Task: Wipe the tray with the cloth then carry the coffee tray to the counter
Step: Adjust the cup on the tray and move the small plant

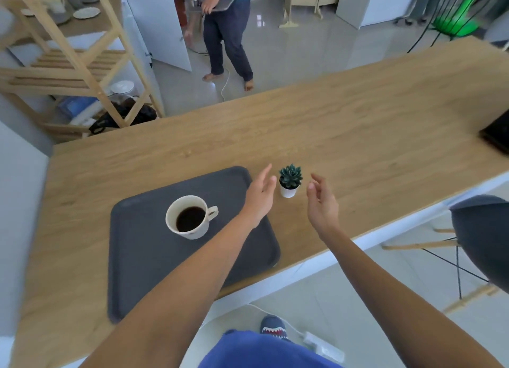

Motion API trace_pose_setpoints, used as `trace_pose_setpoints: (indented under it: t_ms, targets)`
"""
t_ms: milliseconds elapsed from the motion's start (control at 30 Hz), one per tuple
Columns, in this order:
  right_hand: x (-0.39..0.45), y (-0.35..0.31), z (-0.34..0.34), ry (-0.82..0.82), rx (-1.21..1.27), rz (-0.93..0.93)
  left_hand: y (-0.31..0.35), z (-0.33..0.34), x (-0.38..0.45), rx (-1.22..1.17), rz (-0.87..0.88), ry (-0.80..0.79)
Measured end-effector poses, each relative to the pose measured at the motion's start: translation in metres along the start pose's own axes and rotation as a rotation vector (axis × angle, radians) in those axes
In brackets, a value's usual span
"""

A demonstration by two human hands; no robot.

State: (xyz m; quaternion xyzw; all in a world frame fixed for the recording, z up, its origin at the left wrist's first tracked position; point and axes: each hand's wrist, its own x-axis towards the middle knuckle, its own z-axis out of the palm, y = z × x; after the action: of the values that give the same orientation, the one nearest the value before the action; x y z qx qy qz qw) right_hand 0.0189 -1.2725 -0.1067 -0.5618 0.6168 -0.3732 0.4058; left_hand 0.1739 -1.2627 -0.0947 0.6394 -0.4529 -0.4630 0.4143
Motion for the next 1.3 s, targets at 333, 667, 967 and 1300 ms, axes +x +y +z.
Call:
trace_pose_setpoints:
  t_ms: [333, 667, 967, 1300]
  targets:
    - [0.033, 0.015, 0.021, -0.23, 0.093, -0.104, 0.011, 0.013, 0.011, -0.097, -0.002, -0.079]
    - [0.076, -0.079, 0.112, -0.436, 0.078, -0.267, 0.035, -0.109, 0.031, -0.07, 0.1, 0.115]
    - [0.062, -0.172, 0.289, -0.769, 0.073, -0.373, -0.012, -0.288, 0.033, -0.038, 0.093, 0.418]
    - [0.036, -0.215, 0.461, -0.897, -0.12, -0.378, -0.081, -0.431, 0.034, -0.104, -0.059, 0.569]
